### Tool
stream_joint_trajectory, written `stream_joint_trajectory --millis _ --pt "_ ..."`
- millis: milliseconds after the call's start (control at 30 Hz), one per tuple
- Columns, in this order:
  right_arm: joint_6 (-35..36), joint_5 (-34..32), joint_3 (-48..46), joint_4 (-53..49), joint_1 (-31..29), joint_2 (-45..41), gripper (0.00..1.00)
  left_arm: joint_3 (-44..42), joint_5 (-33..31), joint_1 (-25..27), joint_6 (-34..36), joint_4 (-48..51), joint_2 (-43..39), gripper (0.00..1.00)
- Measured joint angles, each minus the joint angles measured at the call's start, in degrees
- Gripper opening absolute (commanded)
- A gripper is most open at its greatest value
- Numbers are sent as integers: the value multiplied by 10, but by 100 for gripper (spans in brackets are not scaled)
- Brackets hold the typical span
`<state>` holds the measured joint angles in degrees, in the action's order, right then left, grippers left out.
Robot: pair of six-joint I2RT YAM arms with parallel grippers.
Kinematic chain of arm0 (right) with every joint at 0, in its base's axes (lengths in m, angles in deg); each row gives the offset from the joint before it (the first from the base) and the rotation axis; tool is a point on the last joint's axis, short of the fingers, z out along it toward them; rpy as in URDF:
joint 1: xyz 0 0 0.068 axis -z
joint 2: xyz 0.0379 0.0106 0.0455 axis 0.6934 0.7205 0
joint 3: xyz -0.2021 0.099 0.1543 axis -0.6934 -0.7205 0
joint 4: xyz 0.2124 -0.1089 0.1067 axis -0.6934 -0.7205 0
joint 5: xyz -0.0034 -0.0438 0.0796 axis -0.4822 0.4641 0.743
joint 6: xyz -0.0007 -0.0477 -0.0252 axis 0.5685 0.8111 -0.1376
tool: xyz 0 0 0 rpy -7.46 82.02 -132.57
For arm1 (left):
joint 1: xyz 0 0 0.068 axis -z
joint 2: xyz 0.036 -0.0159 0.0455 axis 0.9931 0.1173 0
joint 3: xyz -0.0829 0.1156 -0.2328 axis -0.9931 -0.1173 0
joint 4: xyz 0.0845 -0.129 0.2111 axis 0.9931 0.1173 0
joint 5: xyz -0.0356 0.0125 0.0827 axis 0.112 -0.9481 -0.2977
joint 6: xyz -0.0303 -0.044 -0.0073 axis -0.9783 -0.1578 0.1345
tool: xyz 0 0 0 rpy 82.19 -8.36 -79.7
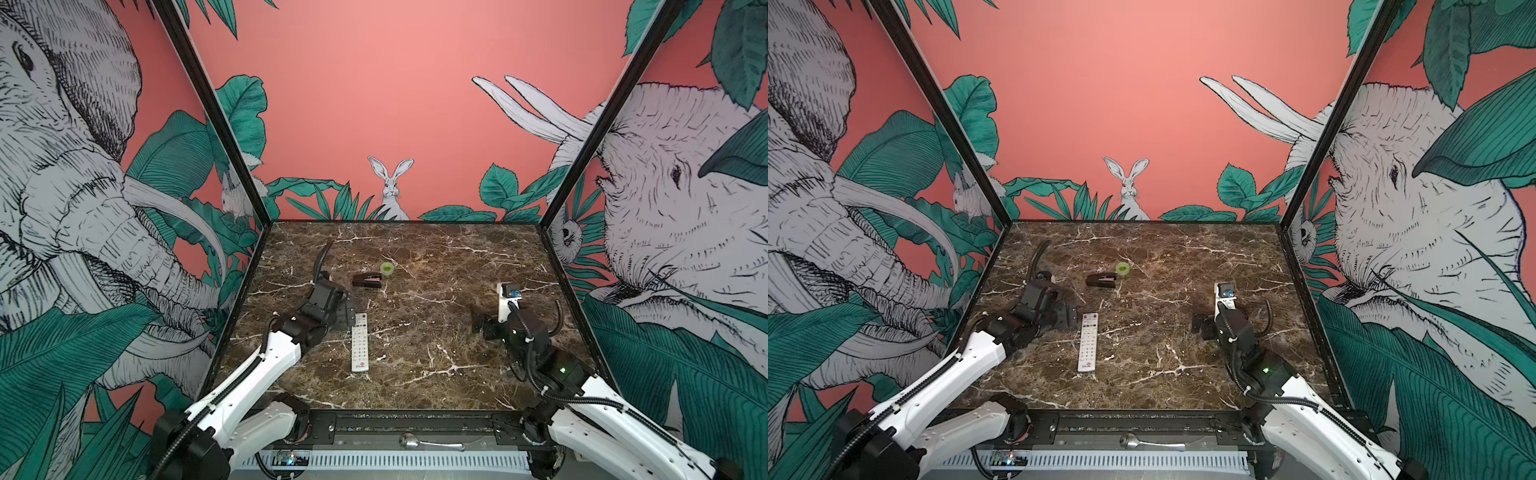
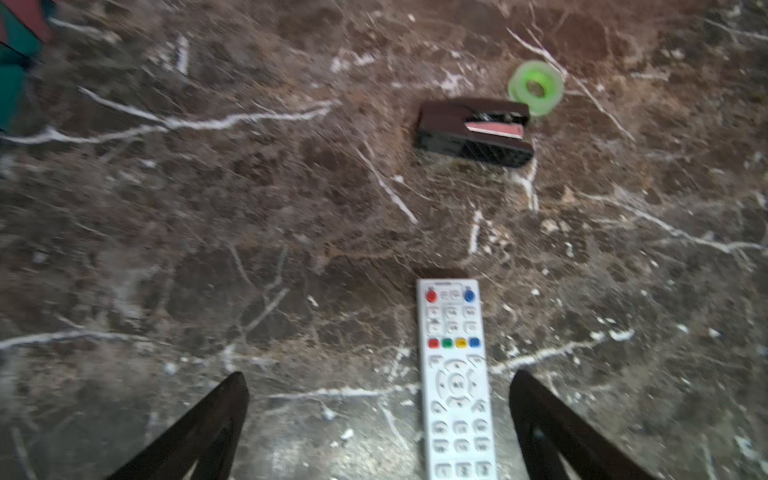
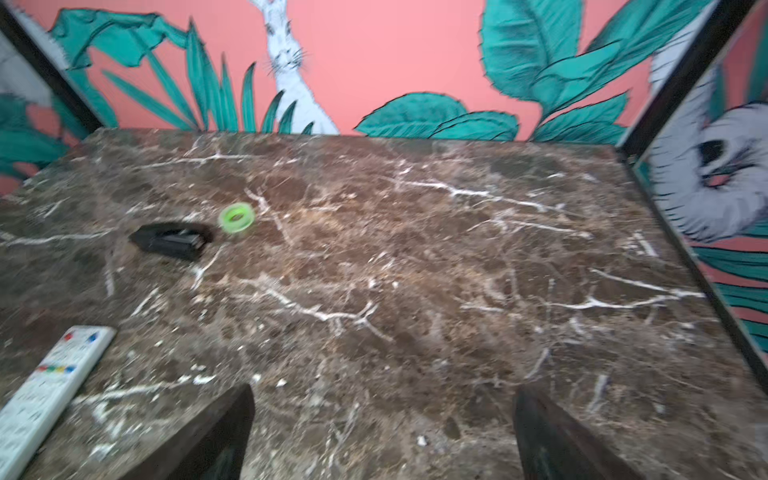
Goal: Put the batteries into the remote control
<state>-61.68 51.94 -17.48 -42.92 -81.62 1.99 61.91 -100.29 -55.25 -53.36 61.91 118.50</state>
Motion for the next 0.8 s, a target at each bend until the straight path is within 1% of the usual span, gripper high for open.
stream_joint_trajectory --millis 100,167,267,367,500,600,700,800 --pt "17 -35 -20 25 40 12 99 -9 -56 -5 30 -27 -35 100" --pt "29 -43 -38 57 73 32 99 -22 -94 -5 49 -57 -56 100" --pt "49 -34 -69 110 128 64 99 -51 -144 -5 78 -106 -66 100" --pt "83 -16 -108 179 170 72 99 -90 -184 -5 112 -162 -63 100" --pt "154 -5 -138 264 186 88 99 -169 -222 -5 189 -270 -88 99" --pt "181 -7 -149 321 197 113 99 -208 -246 -6 256 -360 -89 100" --pt "193 -15 -167 393 212 155 99 -223 -267 -13 309 -453 -55 100" --pt "205 -28 -187 459 221 210 99 -229 -268 -25 353 -547 -1 99"
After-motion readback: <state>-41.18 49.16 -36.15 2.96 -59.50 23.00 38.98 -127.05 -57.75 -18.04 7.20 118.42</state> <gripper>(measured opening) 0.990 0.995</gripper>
